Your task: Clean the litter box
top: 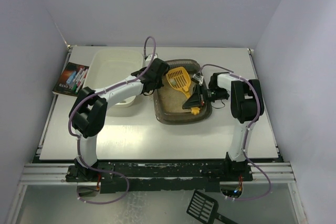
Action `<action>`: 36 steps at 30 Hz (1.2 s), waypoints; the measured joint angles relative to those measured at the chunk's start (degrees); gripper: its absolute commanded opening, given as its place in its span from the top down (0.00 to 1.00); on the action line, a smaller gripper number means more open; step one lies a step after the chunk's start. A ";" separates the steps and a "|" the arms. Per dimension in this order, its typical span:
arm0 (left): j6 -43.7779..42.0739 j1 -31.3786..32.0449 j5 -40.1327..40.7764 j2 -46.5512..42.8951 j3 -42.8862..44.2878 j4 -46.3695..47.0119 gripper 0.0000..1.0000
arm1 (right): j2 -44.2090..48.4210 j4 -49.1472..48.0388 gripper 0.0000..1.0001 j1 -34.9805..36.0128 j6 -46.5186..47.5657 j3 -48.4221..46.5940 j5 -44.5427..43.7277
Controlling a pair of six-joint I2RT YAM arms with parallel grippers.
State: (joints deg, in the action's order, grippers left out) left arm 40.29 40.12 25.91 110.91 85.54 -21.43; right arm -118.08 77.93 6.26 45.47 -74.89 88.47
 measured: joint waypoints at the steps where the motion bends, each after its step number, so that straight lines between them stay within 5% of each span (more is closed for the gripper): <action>1: 0.02 0.00 0.00 0.13 0.04 -0.20 0.88 | -0.17 0.04 1.00 0.11 0.02 0.00 0.07; 36: 0.22 -0.55 0.57 4.02 4.09 -4.28 0.88 | -3.80 1.62 1.00 2.45 1.73 -10.40 0.72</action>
State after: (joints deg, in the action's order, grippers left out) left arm 40.51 39.57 26.48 114.93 89.62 -25.71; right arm -121.89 79.55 8.71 47.20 -85.30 89.19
